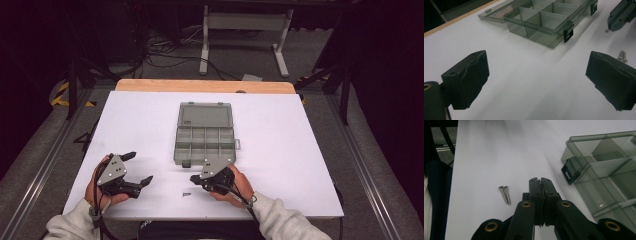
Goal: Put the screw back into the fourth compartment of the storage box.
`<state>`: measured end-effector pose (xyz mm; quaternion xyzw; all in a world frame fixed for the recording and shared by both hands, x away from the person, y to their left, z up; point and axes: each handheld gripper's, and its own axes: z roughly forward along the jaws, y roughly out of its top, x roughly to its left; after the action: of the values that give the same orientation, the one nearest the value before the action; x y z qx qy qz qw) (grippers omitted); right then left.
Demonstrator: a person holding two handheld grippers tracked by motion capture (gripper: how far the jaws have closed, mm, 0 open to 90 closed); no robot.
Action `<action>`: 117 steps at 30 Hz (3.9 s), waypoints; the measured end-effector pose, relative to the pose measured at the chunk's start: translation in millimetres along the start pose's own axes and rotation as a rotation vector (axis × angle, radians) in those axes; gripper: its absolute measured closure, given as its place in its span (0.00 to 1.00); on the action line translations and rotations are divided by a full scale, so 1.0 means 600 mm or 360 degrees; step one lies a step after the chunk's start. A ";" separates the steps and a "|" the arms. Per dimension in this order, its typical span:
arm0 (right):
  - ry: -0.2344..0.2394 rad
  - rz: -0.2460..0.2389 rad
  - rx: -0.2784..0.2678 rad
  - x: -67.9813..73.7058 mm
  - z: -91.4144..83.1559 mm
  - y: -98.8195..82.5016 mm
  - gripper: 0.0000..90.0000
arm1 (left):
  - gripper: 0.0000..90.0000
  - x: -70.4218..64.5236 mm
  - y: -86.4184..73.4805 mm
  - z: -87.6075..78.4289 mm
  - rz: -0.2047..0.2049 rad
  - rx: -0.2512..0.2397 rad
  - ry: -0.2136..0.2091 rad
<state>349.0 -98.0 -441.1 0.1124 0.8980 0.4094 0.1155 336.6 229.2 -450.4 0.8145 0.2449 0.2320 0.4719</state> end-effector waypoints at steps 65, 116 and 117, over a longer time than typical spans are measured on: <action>-0.0585 0.0504 -0.0161 -0.216 -0.076 -0.053 0.98 | 0.06 0.002 -0.002 0.003 -0.0009 0.0029 -0.0005; 0.0027 0.0009 -0.0146 -0.006 -0.047 0.020 0.34 | 0.05 0.000 0.001 -0.001 0.0006 0.0011 0.0005; 0.0031 0.0012 -0.0134 -0.005 -0.041 0.019 0.37 | 0.05 0.000 0.000 -0.001 0.0006 0.0013 0.0004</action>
<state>345.5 -109.0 -416.6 0.1070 0.8806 0.4484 0.1098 336.3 229.3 -450.0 0.8166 0.2450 0.2329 0.4679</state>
